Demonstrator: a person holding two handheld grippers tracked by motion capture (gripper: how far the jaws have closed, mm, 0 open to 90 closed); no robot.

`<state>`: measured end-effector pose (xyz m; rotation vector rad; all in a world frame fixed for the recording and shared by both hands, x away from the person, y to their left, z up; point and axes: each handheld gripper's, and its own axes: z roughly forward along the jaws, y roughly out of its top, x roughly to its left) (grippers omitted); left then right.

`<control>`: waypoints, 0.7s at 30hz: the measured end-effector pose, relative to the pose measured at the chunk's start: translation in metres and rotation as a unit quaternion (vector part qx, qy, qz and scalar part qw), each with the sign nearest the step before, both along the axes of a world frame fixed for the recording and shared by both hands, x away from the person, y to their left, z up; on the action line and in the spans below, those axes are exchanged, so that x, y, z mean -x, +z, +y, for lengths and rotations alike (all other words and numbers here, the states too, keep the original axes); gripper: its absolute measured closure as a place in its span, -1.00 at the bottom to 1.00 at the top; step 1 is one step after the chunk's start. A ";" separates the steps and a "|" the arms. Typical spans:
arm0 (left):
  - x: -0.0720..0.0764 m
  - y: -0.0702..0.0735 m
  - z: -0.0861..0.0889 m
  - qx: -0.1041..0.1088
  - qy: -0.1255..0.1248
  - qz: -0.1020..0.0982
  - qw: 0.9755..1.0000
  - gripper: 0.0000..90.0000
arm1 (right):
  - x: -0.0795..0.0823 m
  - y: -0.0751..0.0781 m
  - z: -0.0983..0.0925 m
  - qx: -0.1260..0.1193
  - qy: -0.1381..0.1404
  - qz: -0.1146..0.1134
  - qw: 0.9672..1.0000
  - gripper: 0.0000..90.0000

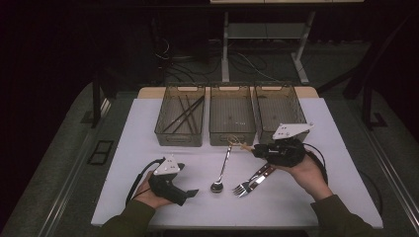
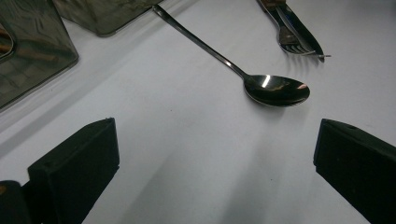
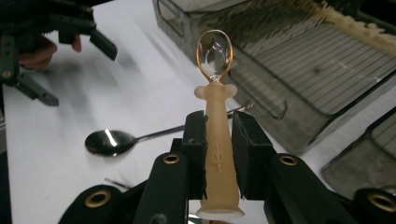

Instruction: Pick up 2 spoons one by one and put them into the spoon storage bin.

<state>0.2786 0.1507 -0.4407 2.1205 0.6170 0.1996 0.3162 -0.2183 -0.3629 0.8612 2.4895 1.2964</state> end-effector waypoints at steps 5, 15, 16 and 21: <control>0.000 0.000 0.000 0.001 0.000 0.000 1.000 -1.00 | -0.009 0.006 0.000 -0.007 -0.010 -0.009 1.000 0.68; -0.001 0.000 0.000 -0.006 -0.005 0.000 1.000 -1.00 | -0.031 0.010 0.007 -0.010 -0.031 -0.016 0.999 0.68; -0.001 0.000 0.000 -0.008 -0.006 0.000 1.000 -1.00 | -0.034 0.010 0.008 -0.009 -0.035 -0.017 0.999 0.68; -0.001 0.000 0.000 -0.004 -0.005 0.003 1.000 -1.00 | -0.054 0.007 0.014 0.003 -0.047 -0.011 0.999 0.68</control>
